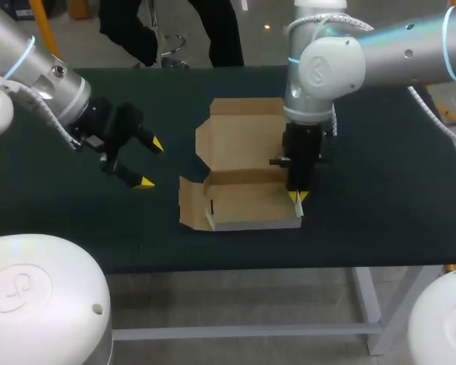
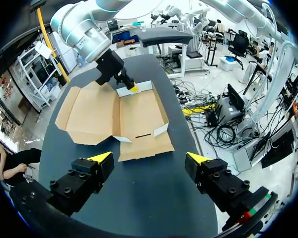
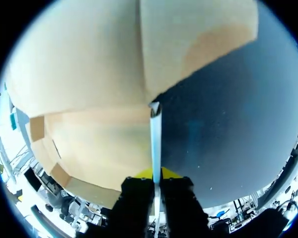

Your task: Assemble the packaging by folding the flat box into shape, placing the metal phone stand inside, and closing the box properly

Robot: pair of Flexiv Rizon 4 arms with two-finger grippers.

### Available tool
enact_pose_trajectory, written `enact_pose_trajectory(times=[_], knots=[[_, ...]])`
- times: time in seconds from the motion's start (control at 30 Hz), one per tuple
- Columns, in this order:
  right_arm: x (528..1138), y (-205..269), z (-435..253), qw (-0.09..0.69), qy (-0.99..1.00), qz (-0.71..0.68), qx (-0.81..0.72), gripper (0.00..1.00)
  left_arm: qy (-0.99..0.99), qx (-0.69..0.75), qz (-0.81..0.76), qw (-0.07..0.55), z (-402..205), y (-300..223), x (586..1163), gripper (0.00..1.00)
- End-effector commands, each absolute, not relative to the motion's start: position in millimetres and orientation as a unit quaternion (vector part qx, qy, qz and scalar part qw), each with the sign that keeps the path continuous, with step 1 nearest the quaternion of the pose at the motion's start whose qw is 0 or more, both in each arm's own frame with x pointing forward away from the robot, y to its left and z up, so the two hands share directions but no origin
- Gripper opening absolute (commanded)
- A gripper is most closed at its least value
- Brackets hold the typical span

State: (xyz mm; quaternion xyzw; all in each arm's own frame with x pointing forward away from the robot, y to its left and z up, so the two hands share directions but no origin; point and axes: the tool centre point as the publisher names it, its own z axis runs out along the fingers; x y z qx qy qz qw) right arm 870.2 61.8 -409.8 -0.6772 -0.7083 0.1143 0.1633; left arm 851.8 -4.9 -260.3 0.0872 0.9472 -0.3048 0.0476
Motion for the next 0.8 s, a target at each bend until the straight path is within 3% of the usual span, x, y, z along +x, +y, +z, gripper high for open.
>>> enact_pose_trajectory(times=[0.03, 0.3, 0.8], knots=[[869.2, 60.9, -413.8, 0.158, -0.711, 0.102, -0.678, 0.1, 0.948, 0.087, -0.303, 0.045, -259.0, -4.6, 852.1, 1.0], [868.2, 62.2, -416.0, 0.115, -0.717, 0.063, -0.685, 0.0, 0.948, 0.087, -0.303, 0.045, -259.0, -4.6, 852.1, 1.0], [869.7, 65.1, -421.8, 0.064, -0.714, 0.01, -0.697, 0.07, 0.948, 0.087, -0.303, 0.045, -259.0, -4.6, 852.1, 1.0]])
